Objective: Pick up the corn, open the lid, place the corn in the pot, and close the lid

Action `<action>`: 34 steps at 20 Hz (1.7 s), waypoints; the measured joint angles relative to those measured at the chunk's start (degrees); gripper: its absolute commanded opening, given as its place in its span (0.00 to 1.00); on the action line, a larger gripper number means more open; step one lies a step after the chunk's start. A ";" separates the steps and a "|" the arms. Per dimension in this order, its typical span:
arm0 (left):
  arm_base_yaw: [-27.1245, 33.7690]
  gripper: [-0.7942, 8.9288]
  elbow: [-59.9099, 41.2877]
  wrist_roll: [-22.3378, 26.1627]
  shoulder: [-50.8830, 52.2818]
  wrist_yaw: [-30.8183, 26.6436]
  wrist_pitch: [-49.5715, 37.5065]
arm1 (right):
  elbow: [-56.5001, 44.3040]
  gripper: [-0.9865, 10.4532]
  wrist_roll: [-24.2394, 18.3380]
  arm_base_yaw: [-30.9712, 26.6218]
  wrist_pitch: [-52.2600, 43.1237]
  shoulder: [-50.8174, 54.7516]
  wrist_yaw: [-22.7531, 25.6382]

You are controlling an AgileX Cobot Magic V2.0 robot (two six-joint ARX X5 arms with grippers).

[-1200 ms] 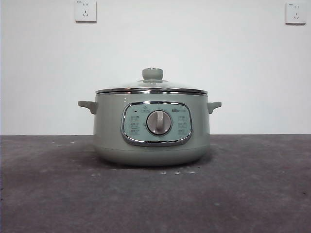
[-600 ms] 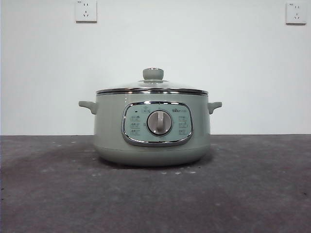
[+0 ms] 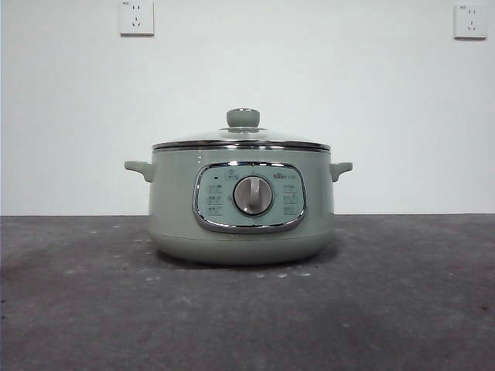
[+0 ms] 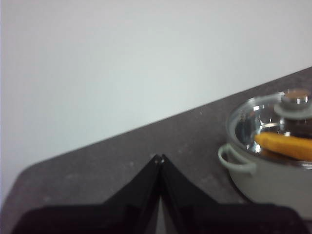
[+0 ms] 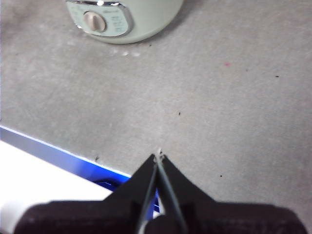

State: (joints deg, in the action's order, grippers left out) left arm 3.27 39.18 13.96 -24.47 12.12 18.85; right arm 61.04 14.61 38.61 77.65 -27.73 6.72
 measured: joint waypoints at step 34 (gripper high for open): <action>0.00 0.08 -37.18 -11.02 23.56 0.13 -7.04 | 0.00 0.09 0.00 0.02 0.00 0.00 1.44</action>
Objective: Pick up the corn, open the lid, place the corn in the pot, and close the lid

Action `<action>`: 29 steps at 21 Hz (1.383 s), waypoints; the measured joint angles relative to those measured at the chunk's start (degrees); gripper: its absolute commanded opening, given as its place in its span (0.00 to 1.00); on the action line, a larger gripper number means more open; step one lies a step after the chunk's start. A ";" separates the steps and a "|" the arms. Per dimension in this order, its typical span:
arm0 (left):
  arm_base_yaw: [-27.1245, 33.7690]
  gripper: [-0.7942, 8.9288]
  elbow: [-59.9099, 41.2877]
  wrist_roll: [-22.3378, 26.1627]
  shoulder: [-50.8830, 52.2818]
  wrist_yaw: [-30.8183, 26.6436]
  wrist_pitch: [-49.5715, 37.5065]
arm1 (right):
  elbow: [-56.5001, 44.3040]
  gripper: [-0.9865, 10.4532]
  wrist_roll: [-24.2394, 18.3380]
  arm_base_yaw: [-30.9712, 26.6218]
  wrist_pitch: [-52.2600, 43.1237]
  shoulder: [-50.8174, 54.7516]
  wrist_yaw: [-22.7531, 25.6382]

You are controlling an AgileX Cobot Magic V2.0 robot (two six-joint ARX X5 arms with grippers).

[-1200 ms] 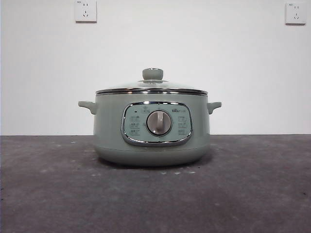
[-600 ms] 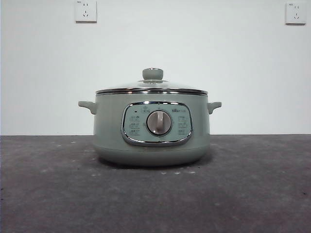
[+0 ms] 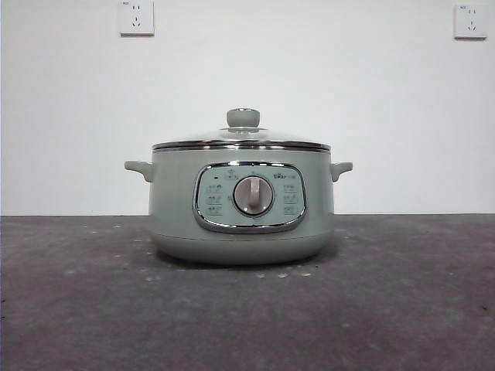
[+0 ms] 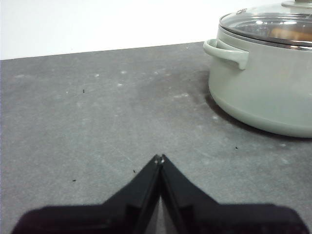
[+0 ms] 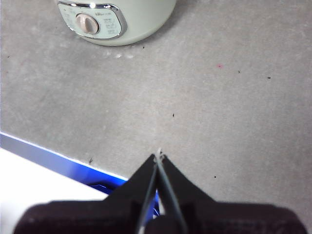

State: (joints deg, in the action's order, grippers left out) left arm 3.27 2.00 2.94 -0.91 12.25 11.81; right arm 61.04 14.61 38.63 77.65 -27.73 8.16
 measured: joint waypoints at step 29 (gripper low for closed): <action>0.00 0.08 0.00 0.00 -0.22 0.00 -0.02 | -59.60 0.09 -13.77 -36.41 -72.91 26.86 -10.43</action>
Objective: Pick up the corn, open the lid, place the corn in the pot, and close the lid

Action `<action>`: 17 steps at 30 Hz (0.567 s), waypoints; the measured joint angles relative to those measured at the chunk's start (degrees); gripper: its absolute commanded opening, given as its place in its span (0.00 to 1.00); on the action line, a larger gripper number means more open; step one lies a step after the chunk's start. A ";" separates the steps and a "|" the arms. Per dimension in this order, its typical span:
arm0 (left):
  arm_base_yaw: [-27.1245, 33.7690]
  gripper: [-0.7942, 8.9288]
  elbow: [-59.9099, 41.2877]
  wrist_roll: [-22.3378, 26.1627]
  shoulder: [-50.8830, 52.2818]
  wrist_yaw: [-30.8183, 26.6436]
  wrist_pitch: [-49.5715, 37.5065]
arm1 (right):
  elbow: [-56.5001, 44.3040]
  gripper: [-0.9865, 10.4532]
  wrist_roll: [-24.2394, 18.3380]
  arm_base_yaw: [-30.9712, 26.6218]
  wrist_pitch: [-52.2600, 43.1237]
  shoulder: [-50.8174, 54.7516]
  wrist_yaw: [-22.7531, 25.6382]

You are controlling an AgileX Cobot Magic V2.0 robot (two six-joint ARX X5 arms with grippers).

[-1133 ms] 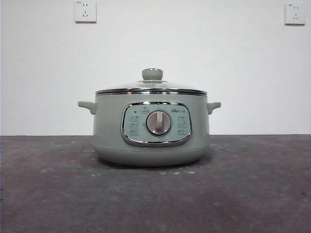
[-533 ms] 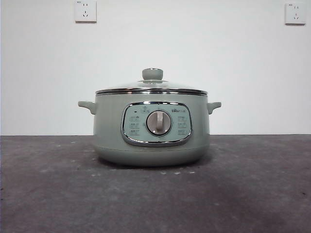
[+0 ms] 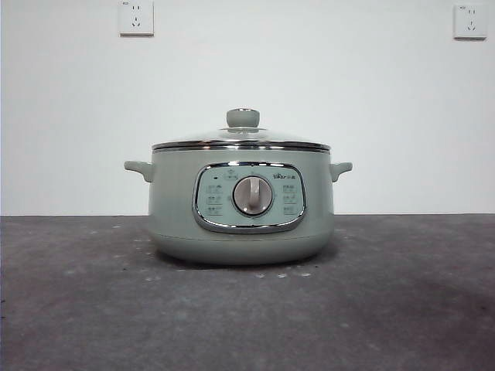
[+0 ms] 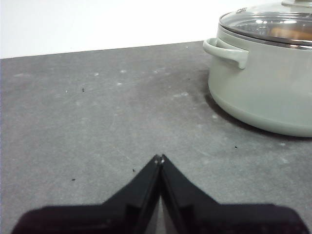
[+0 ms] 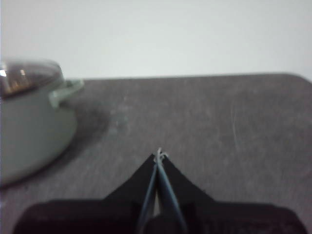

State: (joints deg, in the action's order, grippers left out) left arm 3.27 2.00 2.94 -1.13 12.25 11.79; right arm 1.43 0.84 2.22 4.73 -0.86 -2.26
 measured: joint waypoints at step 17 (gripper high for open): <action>0.00 0.08 0.00 0.00 0.00 0.00 -0.11 | -0.22 0.09 0.04 0.00 5.68 0.26 -0.09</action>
